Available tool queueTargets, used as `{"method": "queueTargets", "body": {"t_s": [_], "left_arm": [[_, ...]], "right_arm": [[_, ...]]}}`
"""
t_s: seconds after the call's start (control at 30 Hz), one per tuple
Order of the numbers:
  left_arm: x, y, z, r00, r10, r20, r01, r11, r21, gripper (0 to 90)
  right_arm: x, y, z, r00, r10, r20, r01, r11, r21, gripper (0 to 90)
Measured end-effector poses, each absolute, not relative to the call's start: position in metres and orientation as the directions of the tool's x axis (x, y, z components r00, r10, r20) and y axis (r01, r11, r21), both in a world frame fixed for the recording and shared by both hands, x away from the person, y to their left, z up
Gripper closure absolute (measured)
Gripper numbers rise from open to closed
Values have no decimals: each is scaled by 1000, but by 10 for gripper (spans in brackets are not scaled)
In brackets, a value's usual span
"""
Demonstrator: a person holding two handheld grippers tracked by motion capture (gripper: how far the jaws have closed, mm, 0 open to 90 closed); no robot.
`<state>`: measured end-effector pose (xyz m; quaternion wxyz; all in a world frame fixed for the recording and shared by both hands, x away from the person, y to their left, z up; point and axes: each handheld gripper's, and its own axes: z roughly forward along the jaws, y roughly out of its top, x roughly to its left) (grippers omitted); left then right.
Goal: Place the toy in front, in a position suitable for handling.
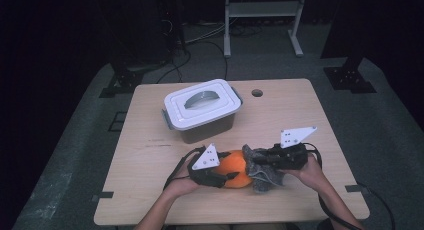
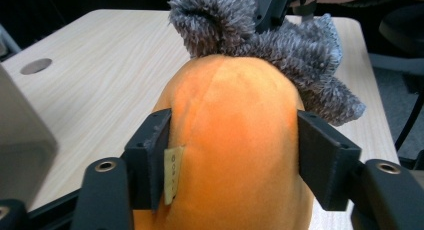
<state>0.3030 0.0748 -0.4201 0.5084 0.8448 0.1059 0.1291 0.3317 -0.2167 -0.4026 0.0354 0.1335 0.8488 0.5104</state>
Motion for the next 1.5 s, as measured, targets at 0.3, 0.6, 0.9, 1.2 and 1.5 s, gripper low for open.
{"method": "queueTargets", "body": {"t_s": [0.3,0.6,0.9,1.2,1.5], "left_arm": [[301,65,-422,944,306,126,28,-454,891,362],[305,73,-425,951,286,116,14,-416,909,199],[310,79,-433,949,299,99,42,-432,901,245],[308,78,-430,946,312,91,61,-445,893,320],[310,81,-431,944,320,81,72,-440,895,332]], "right_arm": [[325,-200,-386,-976,210,48,138,436,889,770],[329,-203,-399,-974,212,78,167,448,878,771],[330,-208,-401,-972,220,78,173,455,874,771],[334,-233,-414,-947,303,111,244,449,860,769],[331,-217,-403,-962,256,94,198,421,885,768]]}}
